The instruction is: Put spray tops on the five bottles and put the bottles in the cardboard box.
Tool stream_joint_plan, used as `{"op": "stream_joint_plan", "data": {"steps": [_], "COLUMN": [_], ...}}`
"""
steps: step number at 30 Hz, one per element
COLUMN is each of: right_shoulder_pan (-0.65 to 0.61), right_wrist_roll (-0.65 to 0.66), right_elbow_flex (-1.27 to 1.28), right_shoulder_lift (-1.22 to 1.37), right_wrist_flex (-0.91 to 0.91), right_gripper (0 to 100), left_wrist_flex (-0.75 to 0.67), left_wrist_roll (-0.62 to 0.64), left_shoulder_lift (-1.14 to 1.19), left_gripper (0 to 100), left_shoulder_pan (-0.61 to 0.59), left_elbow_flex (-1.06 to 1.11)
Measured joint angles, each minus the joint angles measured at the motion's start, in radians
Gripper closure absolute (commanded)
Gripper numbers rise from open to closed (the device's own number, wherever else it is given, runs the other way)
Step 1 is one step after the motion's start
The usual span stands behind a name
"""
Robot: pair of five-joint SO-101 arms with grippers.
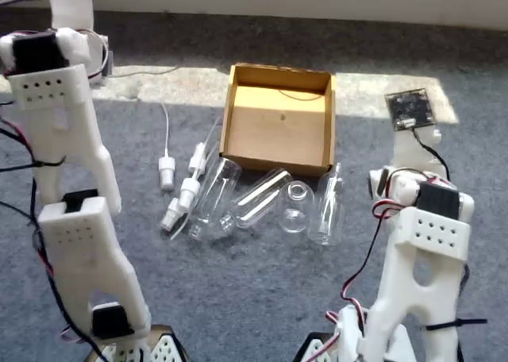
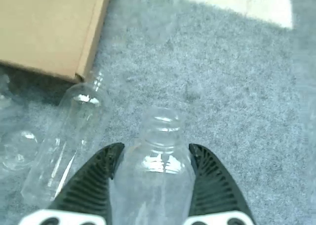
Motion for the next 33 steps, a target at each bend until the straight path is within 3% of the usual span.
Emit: {"op": "stream_joint_plan", "data": {"steps": [5,12,16,23,29,33], "right_shoulder_pan": [-0.124,-0.245,-0.376,-0.654,-0.733,-0.738], "right_wrist_roll": [-0.083,-0.222,-0.287,-0.304,-0.319,-0.365], "right_elbow_flex": [0.0,0.051,0.118,0.198,0.269,0.273], "right_shoulder_lift": [-0.204,-0.517,-0.652,-0.687,-0.698,-0.7], "right_wrist_flex": [-0.094,-0.269,-0.325,-0.333,-0.333,-0.333], "right_gripper": [99.5,99.5,99.5,99.5,99.5,99.5], "left_wrist_flex": [0.0,-0.002,-0.115,-0.477,-0.681,-0.775], "left_wrist_roll": [0.08,0.133,0.133,0.133,0.133,0.133], "left_shoulder_lift": [-0.328,-0.852,-1.111,-1.24,-1.232,-1.244], "left_gripper": [98,98,98,98,98,98], "left_shoulder_pan": [0.091,0.393,0.569,0.833,1.014,1.028], "left_elbow_flex": [0.152,0.404,0.496,0.654,0.735,0.819]}}
